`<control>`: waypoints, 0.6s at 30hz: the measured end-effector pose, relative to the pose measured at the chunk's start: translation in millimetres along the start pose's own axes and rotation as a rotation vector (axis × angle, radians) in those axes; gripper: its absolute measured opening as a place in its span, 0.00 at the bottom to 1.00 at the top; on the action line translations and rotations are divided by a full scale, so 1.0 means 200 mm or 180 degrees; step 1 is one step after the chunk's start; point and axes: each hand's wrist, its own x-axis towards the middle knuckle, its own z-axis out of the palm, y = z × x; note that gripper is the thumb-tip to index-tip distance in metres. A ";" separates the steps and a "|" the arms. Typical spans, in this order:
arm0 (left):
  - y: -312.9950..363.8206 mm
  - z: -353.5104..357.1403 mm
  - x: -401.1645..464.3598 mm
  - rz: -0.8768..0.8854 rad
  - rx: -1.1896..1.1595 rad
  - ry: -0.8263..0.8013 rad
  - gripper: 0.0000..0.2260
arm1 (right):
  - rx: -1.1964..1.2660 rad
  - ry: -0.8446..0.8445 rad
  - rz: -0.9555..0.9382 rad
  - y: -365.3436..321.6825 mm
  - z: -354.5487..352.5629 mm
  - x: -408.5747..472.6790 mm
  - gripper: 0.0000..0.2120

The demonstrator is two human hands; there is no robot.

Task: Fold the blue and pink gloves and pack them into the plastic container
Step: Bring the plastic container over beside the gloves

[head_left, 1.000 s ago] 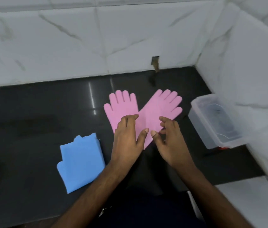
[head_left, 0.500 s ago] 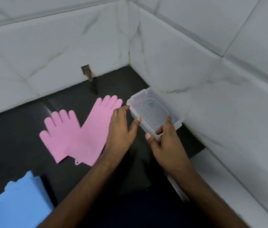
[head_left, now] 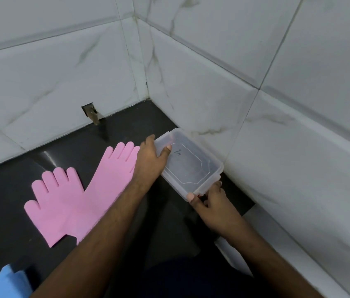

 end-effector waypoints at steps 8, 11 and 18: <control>-0.09 -0.20 -0.22 -0.0359 -0.0412 0.0736 0.24 | 0.0746 0.0583 -0.0563 -0.10 0.02 0.07 0.31; -0.16 -0.36 -0.39 -0.0434 -0.0691 0.1037 0.23 | 0.0816 0.0668 -0.0711 -0.18 0.09 0.10 0.25; -0.42 -0.64 -0.86 -0.0990 -0.0856 0.1550 0.14 | 0.1167 -0.0020 -0.0863 -0.43 0.37 0.13 0.10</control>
